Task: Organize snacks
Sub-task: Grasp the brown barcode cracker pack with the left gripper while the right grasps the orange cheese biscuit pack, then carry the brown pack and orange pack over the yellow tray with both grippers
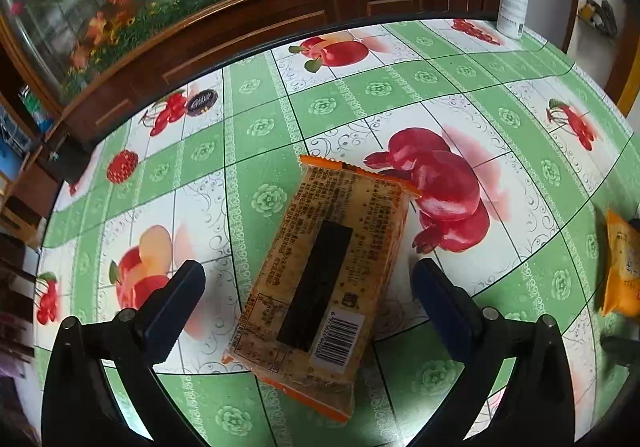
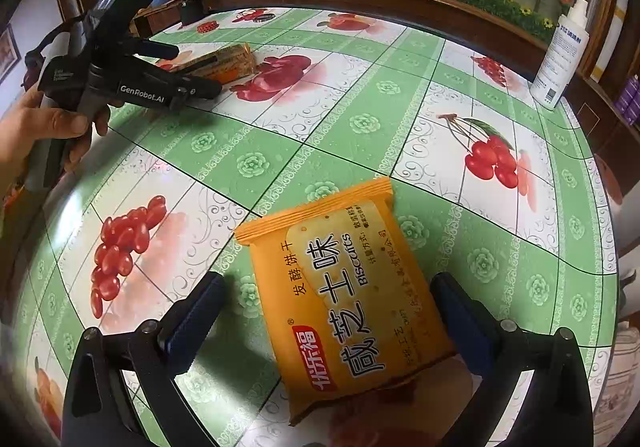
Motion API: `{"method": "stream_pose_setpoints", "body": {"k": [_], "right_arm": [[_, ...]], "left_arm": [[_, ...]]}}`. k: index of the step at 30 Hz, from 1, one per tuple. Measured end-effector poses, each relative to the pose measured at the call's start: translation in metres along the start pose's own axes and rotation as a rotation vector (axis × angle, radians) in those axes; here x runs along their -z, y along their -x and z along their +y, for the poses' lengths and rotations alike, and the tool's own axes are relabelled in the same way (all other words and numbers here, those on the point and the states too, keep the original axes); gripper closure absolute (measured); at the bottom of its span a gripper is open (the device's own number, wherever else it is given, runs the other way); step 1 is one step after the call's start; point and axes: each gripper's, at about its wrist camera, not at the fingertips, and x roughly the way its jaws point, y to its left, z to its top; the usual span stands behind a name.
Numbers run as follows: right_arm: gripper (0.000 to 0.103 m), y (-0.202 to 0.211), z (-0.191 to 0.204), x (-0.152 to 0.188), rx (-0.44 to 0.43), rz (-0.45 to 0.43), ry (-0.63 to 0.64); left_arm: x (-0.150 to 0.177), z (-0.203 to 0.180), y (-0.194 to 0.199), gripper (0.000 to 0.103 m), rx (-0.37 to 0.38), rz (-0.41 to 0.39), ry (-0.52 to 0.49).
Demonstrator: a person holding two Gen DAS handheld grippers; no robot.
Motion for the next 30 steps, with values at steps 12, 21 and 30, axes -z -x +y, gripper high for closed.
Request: {"method": "stream_pose_setpoints", "body": {"k": [12, 21, 30], "right_arm": [[0.031, 0.012, 0.016, 0.005, -0.023, -0.022, -0.074], [0.031, 0.023, 0.053, 0.023, -0.051, -0.017, -0.049], [0.031, 0.048, 0.086, 0.062, -0.102, -0.038, -0.113]], "left_arm": [[0.02, -0.01, 0.02, 0.047, 0.166, 0.017, 0.036], [0.061, -0.013, 0.048, 0.048, 0.155, 0.04, 0.107], [0.163, -0.023, 0.112, 0.048, 0.115, 0.029, 0.21]]}}
